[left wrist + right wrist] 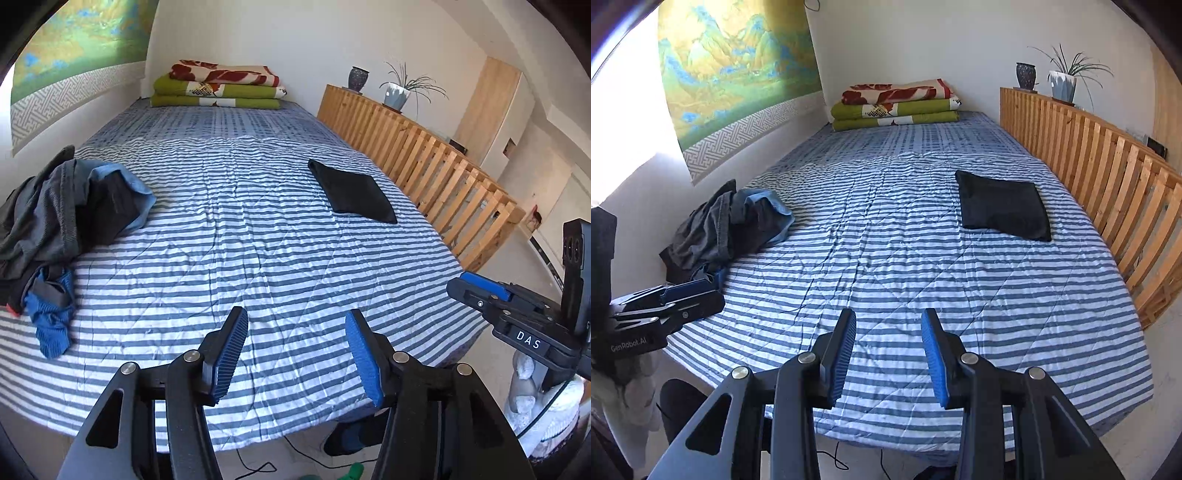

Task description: Organize objects

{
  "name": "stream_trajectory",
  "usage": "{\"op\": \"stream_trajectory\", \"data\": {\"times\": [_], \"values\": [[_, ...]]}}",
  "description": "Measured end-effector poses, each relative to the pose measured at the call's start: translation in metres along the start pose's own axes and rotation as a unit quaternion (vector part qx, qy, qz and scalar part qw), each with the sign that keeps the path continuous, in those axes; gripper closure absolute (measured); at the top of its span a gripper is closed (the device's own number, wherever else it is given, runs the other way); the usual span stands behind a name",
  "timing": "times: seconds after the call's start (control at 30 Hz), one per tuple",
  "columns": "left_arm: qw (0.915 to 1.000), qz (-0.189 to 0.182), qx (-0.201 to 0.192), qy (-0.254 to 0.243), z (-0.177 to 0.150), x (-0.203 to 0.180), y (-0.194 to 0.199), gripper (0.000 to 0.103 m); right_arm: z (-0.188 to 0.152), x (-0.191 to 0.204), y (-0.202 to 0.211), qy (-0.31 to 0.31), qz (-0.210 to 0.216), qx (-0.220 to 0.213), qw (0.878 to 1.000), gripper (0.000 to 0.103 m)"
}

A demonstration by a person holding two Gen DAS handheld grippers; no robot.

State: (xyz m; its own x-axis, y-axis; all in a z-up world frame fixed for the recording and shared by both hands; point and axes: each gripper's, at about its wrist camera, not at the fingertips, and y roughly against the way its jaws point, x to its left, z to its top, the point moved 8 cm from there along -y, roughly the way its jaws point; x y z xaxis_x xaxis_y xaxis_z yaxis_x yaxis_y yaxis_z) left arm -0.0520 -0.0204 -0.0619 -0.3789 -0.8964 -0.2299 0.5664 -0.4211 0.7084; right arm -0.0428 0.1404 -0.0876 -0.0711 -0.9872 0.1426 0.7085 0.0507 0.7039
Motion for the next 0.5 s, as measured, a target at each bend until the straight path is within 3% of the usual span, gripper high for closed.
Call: {"op": "stream_trajectory", "data": {"times": [0.27, 0.5], "values": [[0.9991, 0.034, -0.015, 0.018, -0.036, 0.008, 0.032, 0.038, -0.031, 0.019, 0.01, -0.007, -0.021, 0.002, 1.0, 0.066], [0.9986, 0.04, -0.016, 0.031, -0.036, 0.014, 0.033, 0.033, -0.028, 0.032, 0.014, 0.021, -0.044, -0.009, 0.999, 0.065]]}}
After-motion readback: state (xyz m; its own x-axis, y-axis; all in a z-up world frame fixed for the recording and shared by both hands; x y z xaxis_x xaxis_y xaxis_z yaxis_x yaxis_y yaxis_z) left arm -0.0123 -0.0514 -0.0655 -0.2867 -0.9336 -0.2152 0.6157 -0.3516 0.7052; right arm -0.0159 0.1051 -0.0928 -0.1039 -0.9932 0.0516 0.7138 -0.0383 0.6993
